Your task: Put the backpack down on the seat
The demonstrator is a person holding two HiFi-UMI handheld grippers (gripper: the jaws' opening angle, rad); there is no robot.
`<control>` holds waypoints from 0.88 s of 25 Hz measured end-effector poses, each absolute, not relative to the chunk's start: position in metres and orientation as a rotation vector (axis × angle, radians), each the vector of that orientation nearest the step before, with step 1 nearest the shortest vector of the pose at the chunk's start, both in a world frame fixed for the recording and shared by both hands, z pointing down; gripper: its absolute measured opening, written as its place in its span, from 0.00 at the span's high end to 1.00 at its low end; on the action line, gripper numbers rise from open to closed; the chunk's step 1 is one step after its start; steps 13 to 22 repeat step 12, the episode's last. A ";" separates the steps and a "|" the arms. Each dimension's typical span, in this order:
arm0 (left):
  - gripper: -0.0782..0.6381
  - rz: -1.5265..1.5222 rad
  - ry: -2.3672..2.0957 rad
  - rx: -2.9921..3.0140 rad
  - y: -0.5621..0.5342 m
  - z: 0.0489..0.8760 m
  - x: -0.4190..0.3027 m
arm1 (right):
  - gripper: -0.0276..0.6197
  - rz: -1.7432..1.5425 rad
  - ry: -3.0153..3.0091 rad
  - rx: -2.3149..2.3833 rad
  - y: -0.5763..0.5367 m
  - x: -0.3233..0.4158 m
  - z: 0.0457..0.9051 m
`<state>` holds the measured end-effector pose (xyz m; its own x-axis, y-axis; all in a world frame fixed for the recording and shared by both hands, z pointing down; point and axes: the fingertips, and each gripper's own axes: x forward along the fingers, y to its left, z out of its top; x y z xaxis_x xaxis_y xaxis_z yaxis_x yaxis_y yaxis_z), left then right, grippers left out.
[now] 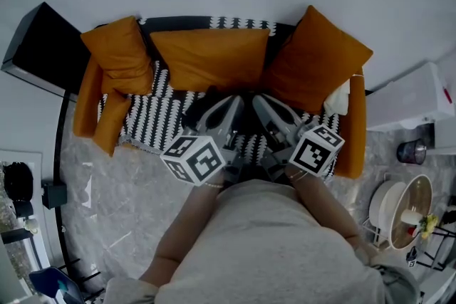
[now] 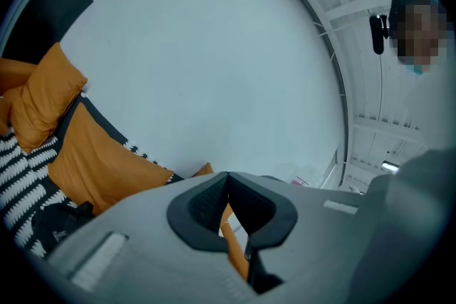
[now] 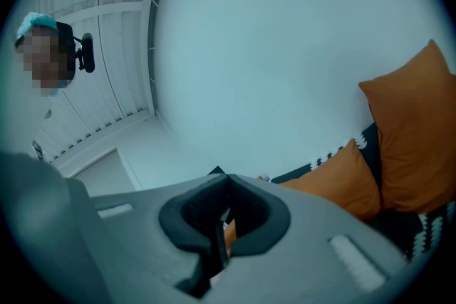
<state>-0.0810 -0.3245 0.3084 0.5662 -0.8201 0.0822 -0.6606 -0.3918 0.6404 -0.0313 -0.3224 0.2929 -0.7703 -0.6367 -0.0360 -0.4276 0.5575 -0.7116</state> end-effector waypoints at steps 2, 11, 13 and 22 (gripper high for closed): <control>0.88 -0.333 -1.176 2.168 -0.323 0.309 -0.080 | 0.95 -1.036 2.508 -0.881 -0.320 -0.031 0.296; 0.88 -0.331 -1.154 2.164 -0.317 0.313 -0.073 | 0.95 -1.037 2.528 -0.876 -0.312 -0.030 0.298; 0.88 -0.332 -1.151 2.162 -0.317 0.313 -0.073 | 0.95 -1.039 2.527 -0.877 -0.312 -0.030 0.298; 0.88 -0.332 -1.151 2.162 -0.317 0.313 -0.073 | 0.95 -1.039 2.527 -0.877 -0.312 -0.030 0.298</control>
